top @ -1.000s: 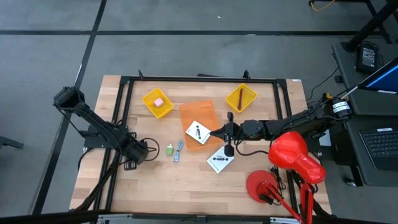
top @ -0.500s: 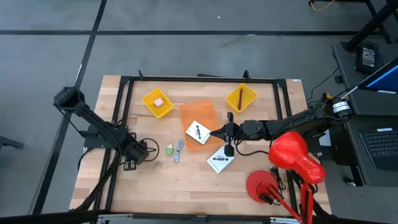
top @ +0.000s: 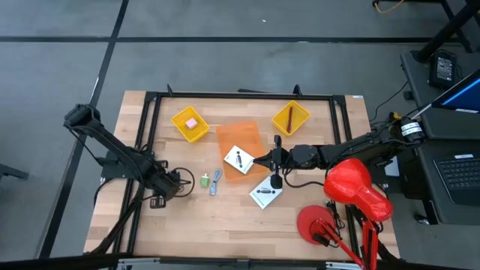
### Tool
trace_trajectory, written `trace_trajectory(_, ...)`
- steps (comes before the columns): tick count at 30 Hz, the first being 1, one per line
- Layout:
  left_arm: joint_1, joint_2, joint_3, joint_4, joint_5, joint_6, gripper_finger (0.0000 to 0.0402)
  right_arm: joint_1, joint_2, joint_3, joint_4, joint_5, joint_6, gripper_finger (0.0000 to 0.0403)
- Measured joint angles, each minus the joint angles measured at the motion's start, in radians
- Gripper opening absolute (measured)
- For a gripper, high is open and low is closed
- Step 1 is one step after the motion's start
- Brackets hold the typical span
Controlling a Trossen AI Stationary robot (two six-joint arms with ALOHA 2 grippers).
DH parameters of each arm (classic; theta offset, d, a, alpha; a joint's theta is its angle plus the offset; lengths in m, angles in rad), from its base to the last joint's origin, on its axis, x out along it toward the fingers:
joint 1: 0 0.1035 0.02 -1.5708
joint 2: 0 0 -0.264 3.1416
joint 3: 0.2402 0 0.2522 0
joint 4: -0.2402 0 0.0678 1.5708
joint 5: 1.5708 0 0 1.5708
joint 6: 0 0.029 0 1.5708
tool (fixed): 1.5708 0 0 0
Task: Pick and place items into bin
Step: Put the black charger cable into the right yellow bin
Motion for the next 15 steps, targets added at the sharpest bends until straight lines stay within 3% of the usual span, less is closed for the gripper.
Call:
trace_trajectory(8, 0.0, -0.029, 0.129, -0.126, -0.012, 0.021, 0.0036, 0.0, 0.0, 0.0, 0.0, 0.0, 0.0, 0.0)
trace_trajectory(15, 0.001, -0.113, 0.177, -0.004, -0.16, 0.242, 0.0036, 0.0, 0.0, 0.0, 0.0, 0.0, 0.0, 0.0)
